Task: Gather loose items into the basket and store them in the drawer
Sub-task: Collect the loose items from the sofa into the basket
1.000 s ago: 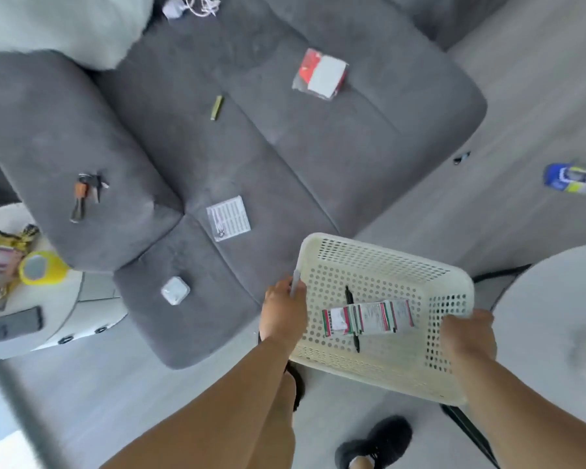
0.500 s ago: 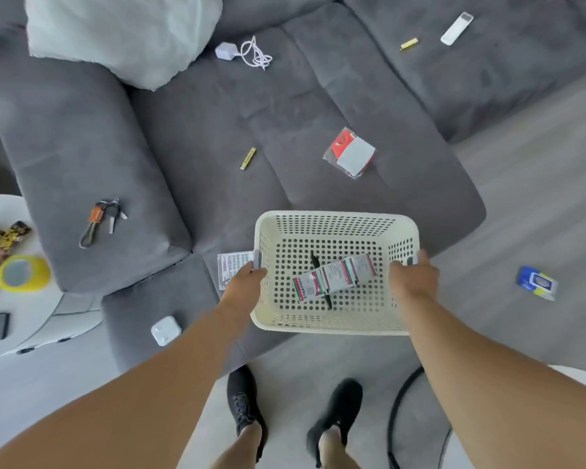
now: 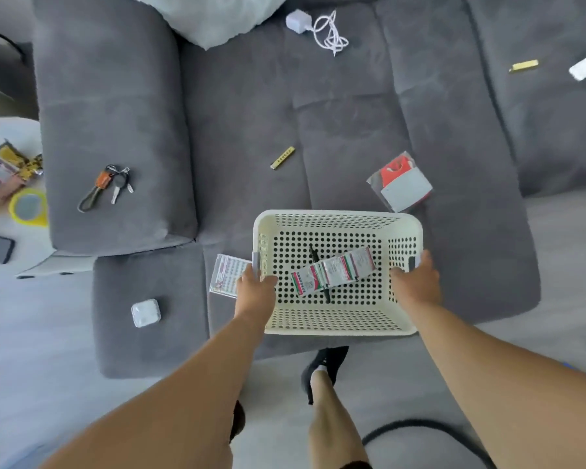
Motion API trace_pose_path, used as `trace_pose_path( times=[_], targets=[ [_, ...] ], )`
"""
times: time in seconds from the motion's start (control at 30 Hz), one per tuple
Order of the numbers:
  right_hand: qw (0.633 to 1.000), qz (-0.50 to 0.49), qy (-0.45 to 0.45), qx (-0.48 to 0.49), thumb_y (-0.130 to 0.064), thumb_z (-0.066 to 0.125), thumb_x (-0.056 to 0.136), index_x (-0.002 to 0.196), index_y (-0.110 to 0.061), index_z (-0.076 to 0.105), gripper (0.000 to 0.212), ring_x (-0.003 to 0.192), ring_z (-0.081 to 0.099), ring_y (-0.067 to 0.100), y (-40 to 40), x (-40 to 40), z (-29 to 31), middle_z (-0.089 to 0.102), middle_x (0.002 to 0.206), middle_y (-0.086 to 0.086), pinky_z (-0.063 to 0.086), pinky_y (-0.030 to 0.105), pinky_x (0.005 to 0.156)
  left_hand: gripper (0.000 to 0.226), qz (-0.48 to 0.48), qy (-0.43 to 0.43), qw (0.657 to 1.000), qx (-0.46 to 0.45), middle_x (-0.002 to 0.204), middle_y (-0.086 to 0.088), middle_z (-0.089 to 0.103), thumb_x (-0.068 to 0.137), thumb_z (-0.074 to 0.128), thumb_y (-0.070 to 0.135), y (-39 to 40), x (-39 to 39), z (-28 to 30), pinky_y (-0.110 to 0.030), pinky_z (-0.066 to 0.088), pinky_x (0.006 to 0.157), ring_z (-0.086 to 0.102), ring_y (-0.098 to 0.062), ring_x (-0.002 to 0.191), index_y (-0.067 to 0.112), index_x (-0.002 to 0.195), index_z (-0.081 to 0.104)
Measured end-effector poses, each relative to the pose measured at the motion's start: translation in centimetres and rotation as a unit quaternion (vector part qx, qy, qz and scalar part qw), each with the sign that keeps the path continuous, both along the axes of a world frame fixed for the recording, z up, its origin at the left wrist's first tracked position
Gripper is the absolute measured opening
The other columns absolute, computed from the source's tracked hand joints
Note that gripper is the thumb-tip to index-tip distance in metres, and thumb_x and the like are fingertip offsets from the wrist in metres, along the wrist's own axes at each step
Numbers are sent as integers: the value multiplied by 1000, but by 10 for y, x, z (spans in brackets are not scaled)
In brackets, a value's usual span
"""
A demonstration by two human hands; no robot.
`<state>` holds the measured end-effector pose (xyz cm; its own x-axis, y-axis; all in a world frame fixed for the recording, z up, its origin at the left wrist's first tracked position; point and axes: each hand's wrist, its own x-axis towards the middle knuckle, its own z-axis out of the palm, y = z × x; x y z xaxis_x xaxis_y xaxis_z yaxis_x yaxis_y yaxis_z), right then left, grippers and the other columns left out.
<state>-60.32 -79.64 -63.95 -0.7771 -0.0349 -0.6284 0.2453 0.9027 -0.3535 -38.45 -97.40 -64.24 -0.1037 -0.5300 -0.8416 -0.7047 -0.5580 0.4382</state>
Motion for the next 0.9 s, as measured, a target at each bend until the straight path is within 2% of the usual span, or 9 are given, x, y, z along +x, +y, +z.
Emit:
trace_pose_path(
  times=[0.1,0.17,0.23,0.33,0.47,0.6,0.73,0.8,0.9],
  targets=[
    [976,144,145,73,-23,63,92,156,-14,33,72,137,43,41,-19,13,5,40,154,20,47,58,108,44,80,11,995,49,128,-3,63,99,34,50,-8,0,2,-47,51,98,61,-28,115,24,126,56],
    [919,319,230,18,-19,62,91,151,-9,43,63,136,42,40,-43,40,12,46,147,20,40,55,113,55,106,-10,993,45,128,-6,64,100,27,58,-21,8,5,-46,49,102,60,-31,119,24,133,55],
    [846,462,253,-86,-17,62,90,133,-9,59,44,124,51,36,-75,73,12,55,131,15,44,50,108,55,84,-53,995,-9,137,-11,63,103,35,49,-42,29,6,-46,49,106,59,-35,127,14,138,59],
    [759,563,258,-201,-12,59,86,107,-14,69,23,102,54,30,-119,123,10,60,110,6,47,44,91,35,86,-117,989,-10,131,-16,68,103,51,25,-71,77,-10,-42,54,102,64,-36,121,6,128,68],
    [703,616,248,-254,-10,60,81,89,-16,69,14,92,54,29,-172,181,-3,62,96,2,45,41,82,41,88,-237,967,3,134,-21,63,97,51,28,-96,157,-39,-44,52,104,60,-41,122,6,129,65],
    [697,671,196,-160,-16,64,83,78,-18,58,7,80,57,30,-213,224,-19,63,77,0,39,39,72,60,29,-317,947,-40,145,-12,35,91,61,34,-117,206,-69,-48,44,98,36,-40,133,36,147,39],
    [735,668,75,90,-23,59,92,99,-18,53,11,103,64,33,-248,258,-45,69,109,8,36,36,73,68,-98,-289,952,-29,148,-11,25,91,70,39,-131,223,-120,-48,46,91,34,-44,131,40,147,32],
    [760,629,73,147,-30,65,89,131,-14,50,47,122,53,37,-254,262,-72,57,131,14,41,39,77,62,-127,-292,945,-77,139,-12,27,88,73,33,-129,229,-132,-44,45,83,35,-43,125,33,138,37],
    [757,609,85,221,-41,76,84,162,-17,12,104,141,32,48,-252,270,-113,27,156,25,47,55,99,53,-87,-254,960,-76,125,-8,31,83,75,34,-133,241,-143,-43,48,83,43,-37,112,32,124,42]
  ],
)
